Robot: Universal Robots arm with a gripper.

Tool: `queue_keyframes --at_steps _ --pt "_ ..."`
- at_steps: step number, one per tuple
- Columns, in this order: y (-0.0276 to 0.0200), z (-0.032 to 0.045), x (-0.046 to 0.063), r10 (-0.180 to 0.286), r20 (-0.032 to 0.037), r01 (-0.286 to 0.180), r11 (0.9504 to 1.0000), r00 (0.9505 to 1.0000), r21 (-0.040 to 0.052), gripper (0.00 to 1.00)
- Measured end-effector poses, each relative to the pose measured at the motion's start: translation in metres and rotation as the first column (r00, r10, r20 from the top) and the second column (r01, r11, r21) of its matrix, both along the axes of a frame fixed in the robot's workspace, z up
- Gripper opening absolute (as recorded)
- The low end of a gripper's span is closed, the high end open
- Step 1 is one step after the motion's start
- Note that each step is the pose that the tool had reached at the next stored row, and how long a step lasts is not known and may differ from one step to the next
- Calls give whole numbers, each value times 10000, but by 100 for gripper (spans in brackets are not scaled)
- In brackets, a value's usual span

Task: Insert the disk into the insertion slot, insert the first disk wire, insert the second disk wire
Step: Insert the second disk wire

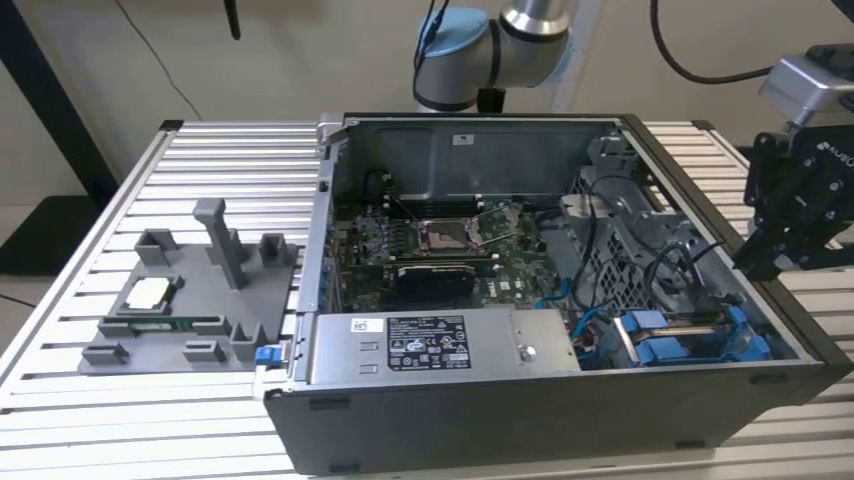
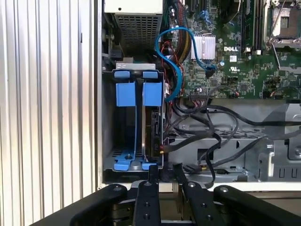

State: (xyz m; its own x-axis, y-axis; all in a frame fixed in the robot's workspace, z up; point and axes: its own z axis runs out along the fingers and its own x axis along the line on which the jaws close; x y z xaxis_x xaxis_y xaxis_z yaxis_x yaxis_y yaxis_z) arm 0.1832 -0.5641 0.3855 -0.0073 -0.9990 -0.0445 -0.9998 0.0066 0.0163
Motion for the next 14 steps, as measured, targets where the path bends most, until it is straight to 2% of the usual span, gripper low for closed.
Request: queue_keyframes --at_steps 7,12,14 --pt "18 -2 45 79 1 -79 9998 10000 201 27" --pt "27 -18 121 118 1 -118 9996 9999 261 27" --pt "30 -23 146 129 -2 -129 9993 9999 364 27"
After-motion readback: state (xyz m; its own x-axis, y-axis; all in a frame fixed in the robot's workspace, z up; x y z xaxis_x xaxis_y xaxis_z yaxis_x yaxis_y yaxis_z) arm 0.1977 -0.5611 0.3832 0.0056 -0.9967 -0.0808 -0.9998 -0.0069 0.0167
